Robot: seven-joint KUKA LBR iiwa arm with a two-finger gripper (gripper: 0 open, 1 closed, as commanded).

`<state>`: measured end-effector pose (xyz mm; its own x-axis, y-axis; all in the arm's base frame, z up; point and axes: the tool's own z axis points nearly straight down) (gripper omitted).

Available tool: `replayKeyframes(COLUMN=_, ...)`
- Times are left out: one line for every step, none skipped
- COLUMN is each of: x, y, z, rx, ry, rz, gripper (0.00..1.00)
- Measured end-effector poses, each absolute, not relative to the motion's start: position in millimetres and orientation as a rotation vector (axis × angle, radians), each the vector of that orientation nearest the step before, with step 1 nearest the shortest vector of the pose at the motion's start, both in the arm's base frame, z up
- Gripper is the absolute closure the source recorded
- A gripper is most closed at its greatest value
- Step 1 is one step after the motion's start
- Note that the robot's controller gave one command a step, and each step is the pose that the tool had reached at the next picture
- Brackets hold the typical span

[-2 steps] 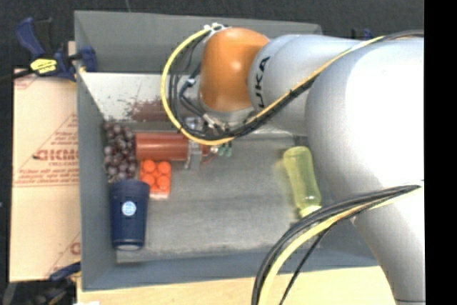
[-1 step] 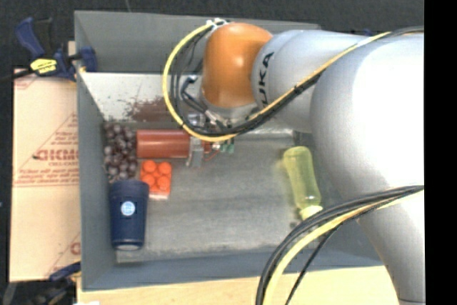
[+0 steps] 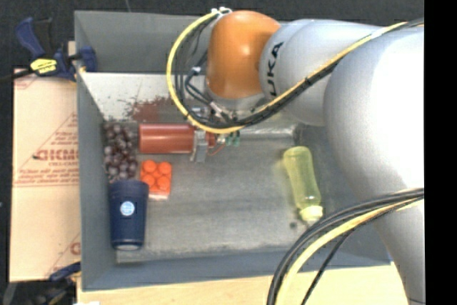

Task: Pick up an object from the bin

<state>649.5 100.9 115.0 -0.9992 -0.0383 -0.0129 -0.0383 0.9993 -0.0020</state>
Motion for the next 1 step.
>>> replayKeyframes(x=651.8, y=101.2, z=151.9, rx=-0.06, ry=3.119, rz=-0.001, gripper=1.0)
